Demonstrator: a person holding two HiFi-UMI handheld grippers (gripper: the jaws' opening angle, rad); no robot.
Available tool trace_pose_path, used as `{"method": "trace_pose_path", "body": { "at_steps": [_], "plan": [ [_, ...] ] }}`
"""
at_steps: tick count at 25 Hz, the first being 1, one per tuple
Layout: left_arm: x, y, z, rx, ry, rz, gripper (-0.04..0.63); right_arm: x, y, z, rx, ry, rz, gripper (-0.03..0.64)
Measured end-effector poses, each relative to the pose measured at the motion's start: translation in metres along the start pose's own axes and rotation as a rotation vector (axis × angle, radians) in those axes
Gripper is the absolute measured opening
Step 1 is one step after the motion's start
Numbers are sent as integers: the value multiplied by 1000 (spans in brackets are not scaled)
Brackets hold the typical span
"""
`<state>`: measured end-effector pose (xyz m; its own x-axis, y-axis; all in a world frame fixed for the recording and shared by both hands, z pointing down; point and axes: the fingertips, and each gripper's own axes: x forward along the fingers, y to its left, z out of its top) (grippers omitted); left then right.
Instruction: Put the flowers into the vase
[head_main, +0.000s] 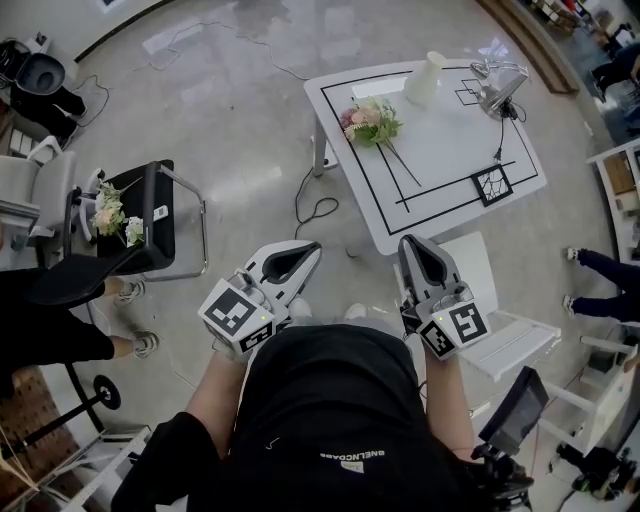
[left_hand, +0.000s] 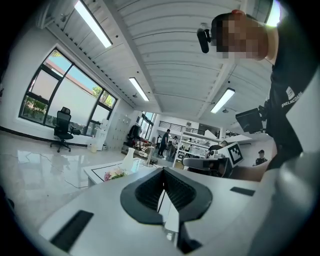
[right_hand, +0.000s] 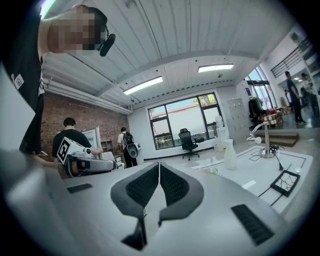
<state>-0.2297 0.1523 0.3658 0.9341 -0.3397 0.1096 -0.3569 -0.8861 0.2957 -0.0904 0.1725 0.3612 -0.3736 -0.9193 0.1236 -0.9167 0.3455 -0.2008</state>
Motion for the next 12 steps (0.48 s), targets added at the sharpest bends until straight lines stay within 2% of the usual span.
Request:
{"method": "trace_pose_path", "body": {
  "at_steps": [7,12],
  "plan": [
    [-1,34,-2,-35,22,4,5,22,-14,-3,14,41,-44,14],
    [25,44,-5,-47,35,27,5,32,-50,-9,25,61,-49,14]
  ]
}}
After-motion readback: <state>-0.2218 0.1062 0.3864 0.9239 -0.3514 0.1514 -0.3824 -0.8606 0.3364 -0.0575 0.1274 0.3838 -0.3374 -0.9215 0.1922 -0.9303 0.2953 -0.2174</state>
